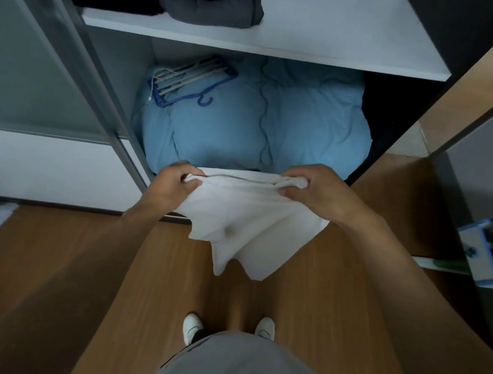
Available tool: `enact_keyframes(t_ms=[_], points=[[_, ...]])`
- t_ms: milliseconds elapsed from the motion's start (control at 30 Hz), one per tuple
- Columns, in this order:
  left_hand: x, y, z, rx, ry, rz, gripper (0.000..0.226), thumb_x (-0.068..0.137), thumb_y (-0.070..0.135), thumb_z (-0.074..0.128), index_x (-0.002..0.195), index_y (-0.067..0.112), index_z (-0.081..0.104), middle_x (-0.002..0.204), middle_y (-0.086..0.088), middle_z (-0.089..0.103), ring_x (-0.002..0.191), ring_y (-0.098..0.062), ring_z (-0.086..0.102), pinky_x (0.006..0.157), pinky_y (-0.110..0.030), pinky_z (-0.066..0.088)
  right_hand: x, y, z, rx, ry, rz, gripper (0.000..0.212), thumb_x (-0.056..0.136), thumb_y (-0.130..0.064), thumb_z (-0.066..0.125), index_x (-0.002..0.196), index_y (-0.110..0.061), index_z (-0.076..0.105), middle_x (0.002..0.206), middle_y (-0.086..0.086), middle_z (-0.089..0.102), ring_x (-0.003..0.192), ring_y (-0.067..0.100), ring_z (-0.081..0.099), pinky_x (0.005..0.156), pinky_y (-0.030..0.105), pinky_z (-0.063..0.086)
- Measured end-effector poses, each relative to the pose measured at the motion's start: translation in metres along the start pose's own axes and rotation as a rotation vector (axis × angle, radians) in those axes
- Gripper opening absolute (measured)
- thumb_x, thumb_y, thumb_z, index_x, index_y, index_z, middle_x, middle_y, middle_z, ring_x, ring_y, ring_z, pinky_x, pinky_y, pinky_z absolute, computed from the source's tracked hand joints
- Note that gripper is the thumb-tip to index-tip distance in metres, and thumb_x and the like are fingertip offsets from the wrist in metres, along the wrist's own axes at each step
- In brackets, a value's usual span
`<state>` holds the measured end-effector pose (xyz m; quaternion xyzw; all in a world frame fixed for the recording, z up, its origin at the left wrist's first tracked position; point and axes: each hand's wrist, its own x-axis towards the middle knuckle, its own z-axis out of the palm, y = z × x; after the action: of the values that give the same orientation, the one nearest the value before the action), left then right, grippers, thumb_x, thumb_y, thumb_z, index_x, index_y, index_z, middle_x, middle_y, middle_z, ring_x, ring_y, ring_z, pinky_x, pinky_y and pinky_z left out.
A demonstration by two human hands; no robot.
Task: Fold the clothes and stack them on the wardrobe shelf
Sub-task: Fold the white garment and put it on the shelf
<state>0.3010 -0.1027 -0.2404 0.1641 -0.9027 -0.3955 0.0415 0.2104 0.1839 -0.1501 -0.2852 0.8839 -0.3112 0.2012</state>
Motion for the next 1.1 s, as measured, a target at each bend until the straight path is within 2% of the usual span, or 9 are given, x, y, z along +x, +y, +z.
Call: enact_keyframes(t_ms=[67, 233, 367, 467, 600, 733, 833, 933, 1100], points=[[0.002, 0.002, -0.003, 0.052, -0.011, 0.03, 0.018, 0.092, 0.008, 0.065, 0.108, 0.012, 0.07, 0.104, 0.001, 0.058, 0.088, -0.013, 0.051, 0.079, -0.016, 0.034, 0.001, -0.001, -0.001, 0.032, 0.084, -0.009, 0.016, 0.095, -0.033, 0.065, 0.105, -0.021, 0.071, 0.103, -0.006, 0.07, 0.098, 0.014, 0.061, 0.089, 0.036, 0.047], [0.007, 0.021, -0.009, 0.126, 0.104, 0.005, 0.016, 0.09, 0.004, 0.053, 0.098, 0.016, 0.059, 0.097, -0.002, 0.061, 0.086, -0.017, 0.054, 0.076, -0.024, 0.037, 0.003, -0.001, 0.0, 0.073, 0.2, -0.053, 0.012, 0.099, -0.022, 0.057, 0.105, -0.02, 0.067, 0.1, -0.005, 0.068, 0.095, 0.015, 0.061, 0.086, 0.033, 0.047], [0.008, 0.04, -0.012, 0.108, 0.163, 0.086, 0.023, 0.089, -0.001, 0.047, 0.091, 0.021, 0.049, 0.085, 0.001, 0.059, 0.076, -0.018, 0.054, 0.065, -0.027, 0.036, 0.012, 0.004, -0.006, -0.115, 0.277, -0.02, 0.016, 0.088, -0.015, 0.059, 0.073, -0.02, 0.06, 0.074, -0.002, 0.061, 0.074, 0.017, 0.056, 0.068, 0.035, 0.041], [0.009, 0.053, -0.011, 0.08, 0.166, 0.135, 0.029, 0.09, -0.003, 0.044, 0.101, 0.024, 0.048, 0.084, 0.003, 0.057, 0.073, -0.015, 0.052, 0.063, -0.026, 0.036, 0.024, 0.0, -0.005, -0.191, 0.23, 0.022, 0.021, 0.083, -0.002, 0.05, 0.067, -0.015, 0.051, 0.07, -0.001, 0.054, 0.07, 0.015, 0.05, 0.064, 0.029, 0.035], [0.012, 0.063, -0.017, 0.111, 0.182, 0.172, 0.047, 0.092, -0.005, 0.044, 0.13, 0.023, 0.049, 0.095, 0.005, 0.053, 0.082, -0.013, 0.052, 0.075, -0.022, 0.038, 0.025, -0.013, 0.004, 0.096, 0.183, -0.045, 0.029, 0.079, 0.01, 0.044, 0.075, -0.015, 0.057, 0.074, -0.001, 0.057, 0.072, 0.011, 0.05, 0.067, 0.027, 0.037], [0.014, 0.065, -0.028, 0.253, 0.173, 0.247, 0.042, 0.084, -0.014, 0.049, 0.116, 0.006, 0.065, 0.107, -0.011, 0.062, 0.097, -0.025, 0.058, 0.089, -0.032, 0.045, 0.025, -0.024, 0.015, 0.128, -0.056, -0.038, 0.019, 0.087, -0.03, 0.066, 0.104, -0.023, 0.069, 0.098, -0.003, 0.07, 0.088, 0.011, 0.063, 0.08, 0.03, 0.047], [0.014, 0.065, -0.029, 0.292, 0.151, 0.279, 0.028, 0.083, -0.016, 0.054, 0.101, -0.002, 0.07, 0.099, -0.018, 0.061, 0.093, -0.034, 0.06, 0.085, -0.041, 0.049, 0.026, -0.033, 0.022, -0.178, -0.295, -0.062, 0.061, 0.069, -0.07, 0.072, 0.104, -0.022, 0.065, 0.09, -0.012, 0.066, 0.08, 0.007, 0.062, 0.071, 0.029, 0.046], [0.014, 0.064, -0.028, 0.272, 0.123, 0.303, 0.022, 0.081, -0.017, 0.058, 0.093, -0.004, 0.071, 0.094, -0.019, 0.061, 0.089, -0.035, 0.06, 0.08, -0.04, 0.049, 0.028, -0.035, 0.028, -0.338, -0.284, -0.14, 0.035, 0.082, -0.048, 0.072, 0.081, -0.017, 0.055, 0.073, -0.007, 0.055, 0.066, 0.013, 0.053, 0.062, 0.032, 0.038], [0.023, 0.065, -0.023, 0.251, 0.205, 0.281, 0.02, 0.082, -0.014, 0.061, 0.092, -0.001, 0.073, 0.105, -0.019, 0.059, 0.106, -0.036, 0.053, 0.092, -0.044, 0.045, 0.027, -0.046, 0.017, -0.113, -0.271, -0.254, 0.045, 0.097, -0.009, 0.055, 0.059, -0.018, 0.033, 0.056, -0.001, 0.036, 0.051, 0.008, 0.031, 0.054, 0.026, 0.024]])
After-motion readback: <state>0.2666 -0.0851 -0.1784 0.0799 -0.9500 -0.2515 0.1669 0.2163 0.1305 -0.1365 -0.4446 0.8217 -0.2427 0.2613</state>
